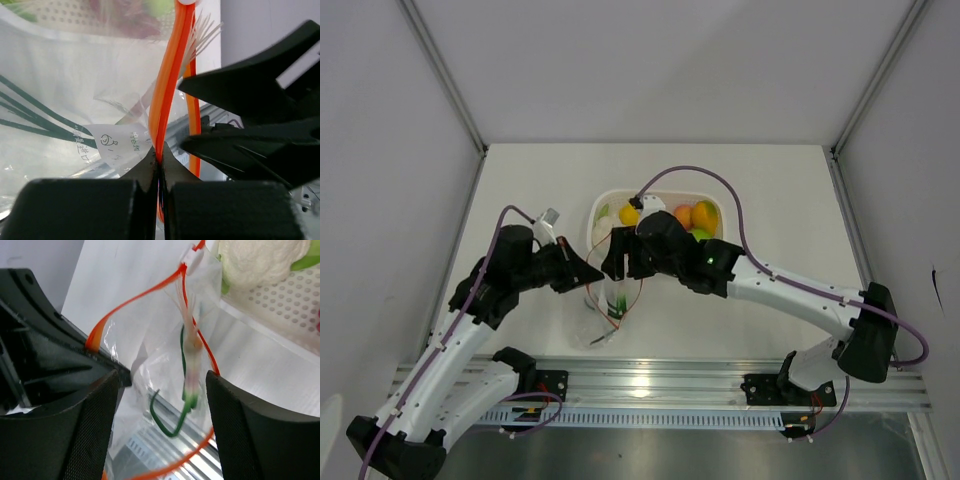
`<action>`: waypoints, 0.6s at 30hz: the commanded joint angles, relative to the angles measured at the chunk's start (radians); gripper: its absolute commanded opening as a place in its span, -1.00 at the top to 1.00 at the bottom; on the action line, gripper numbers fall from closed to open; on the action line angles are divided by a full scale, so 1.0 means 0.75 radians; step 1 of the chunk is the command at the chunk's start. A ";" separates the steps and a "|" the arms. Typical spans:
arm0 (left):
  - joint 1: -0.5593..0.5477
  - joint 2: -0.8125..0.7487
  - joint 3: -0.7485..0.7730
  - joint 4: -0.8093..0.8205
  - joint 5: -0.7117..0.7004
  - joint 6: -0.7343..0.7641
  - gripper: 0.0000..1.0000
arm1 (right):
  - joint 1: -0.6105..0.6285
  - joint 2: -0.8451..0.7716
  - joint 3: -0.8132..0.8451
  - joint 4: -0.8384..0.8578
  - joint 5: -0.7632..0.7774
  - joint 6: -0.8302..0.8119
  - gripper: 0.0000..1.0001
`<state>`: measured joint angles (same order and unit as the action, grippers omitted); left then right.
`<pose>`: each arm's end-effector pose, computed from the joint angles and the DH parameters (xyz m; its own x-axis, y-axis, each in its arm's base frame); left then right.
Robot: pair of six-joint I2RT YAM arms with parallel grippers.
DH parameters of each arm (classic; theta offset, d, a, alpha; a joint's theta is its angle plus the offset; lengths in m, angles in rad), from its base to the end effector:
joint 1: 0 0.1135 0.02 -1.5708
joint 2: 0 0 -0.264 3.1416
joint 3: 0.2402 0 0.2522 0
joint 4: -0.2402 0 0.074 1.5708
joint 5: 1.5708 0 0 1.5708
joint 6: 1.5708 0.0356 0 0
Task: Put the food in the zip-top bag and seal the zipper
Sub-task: Place the fake vegetable in the zipper food storage bag.
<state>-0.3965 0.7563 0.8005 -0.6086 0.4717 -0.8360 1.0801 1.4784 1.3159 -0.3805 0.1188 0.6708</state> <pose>0.1407 -0.0765 0.3089 -0.8488 -0.3611 -0.3861 0.1020 0.6048 -0.7899 0.1643 0.2985 0.3394 -0.7054 -0.0105 -0.7087 -0.4972 0.7199 0.4842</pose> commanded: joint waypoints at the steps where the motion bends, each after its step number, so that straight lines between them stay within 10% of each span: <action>1: 0.001 -0.020 0.058 -0.039 -0.091 0.049 0.99 | 0.014 -0.114 0.045 -0.084 0.097 -0.080 -0.45; 18: 0.017 -0.164 0.172 -0.340 -0.716 0.123 0.99 | -0.436 -0.186 -0.051 0.020 -0.090 -0.154 -0.46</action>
<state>-0.3943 0.6621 0.8848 -0.8131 0.0944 -0.7662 0.8066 1.2781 1.2984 -0.4255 0.1520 0.5789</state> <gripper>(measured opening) 0.003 0.732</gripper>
